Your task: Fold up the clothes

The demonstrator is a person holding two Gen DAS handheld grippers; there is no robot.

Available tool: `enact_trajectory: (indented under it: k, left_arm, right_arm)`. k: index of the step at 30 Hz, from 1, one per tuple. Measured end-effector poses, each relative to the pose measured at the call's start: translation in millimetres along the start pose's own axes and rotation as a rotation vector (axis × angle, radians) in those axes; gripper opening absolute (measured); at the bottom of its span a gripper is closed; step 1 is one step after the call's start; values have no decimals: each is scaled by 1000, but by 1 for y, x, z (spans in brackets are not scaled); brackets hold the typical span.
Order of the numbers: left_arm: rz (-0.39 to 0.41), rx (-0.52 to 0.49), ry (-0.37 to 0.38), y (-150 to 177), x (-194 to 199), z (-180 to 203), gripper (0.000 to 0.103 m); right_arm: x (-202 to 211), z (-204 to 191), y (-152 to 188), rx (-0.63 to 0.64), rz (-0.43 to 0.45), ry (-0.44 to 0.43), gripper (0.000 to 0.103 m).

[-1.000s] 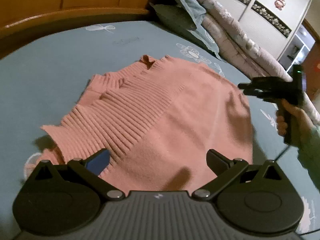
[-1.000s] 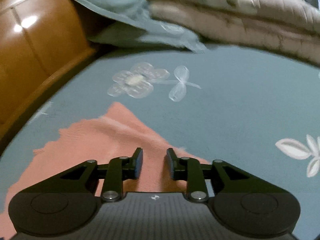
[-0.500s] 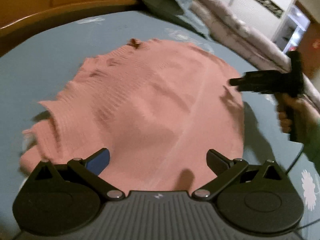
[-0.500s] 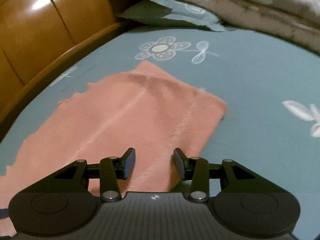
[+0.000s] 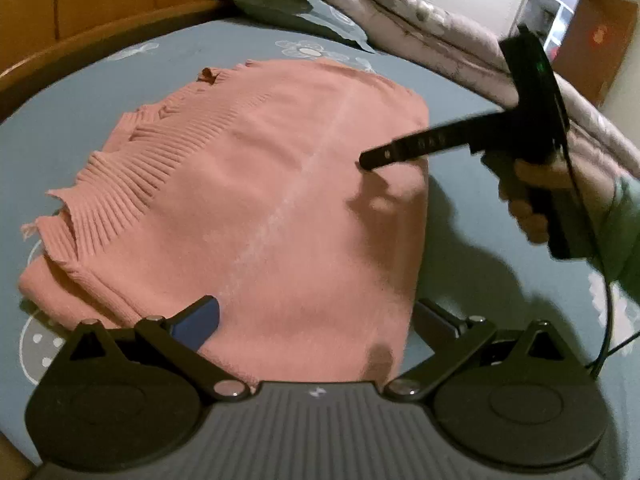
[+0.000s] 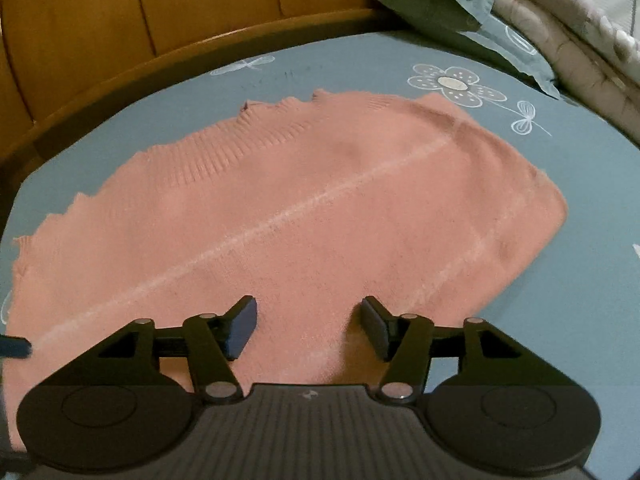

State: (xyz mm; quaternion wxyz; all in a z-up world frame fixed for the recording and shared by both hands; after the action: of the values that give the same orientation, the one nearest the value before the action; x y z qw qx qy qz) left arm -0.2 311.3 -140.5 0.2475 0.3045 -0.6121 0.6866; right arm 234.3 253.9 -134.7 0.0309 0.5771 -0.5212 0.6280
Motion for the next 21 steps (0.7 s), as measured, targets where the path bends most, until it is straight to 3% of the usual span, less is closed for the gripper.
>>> enact_trajectory:
  k: [3,5,7,14,21]
  left_arm:
    - [-12,6,-2,-7,7,0,102]
    - [8,33,39,-13,13,3,102]
    - [13,62,76,-17,18,6,102]
    - [-13,86,32,-17,12,11,102]
    - [-26,124,46,-4,7,16,102]
  right_arm:
    - [7,3,-2,-37,-1,10,65]
    - [24,2,-4,-50,25,8,66]
    - [43,2,-4,-56,69,7,75]
    - [109,17,10,-120,171,36,79]
    - [148,33,33,-166,216,62,81]
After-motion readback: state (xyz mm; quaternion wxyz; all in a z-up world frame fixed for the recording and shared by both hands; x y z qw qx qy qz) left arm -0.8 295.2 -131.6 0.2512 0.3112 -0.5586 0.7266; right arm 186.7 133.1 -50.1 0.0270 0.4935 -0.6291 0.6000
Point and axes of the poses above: each gripper's, at about its wrist camera, not at the fingertips, and x roughly against the way its jaws point, z to its right, y to its underside, the point moved 5 cm from there along -x, roughly the way its jaws point, and after that the axes turned 12 degrees about -x, right-handed, at the moved point
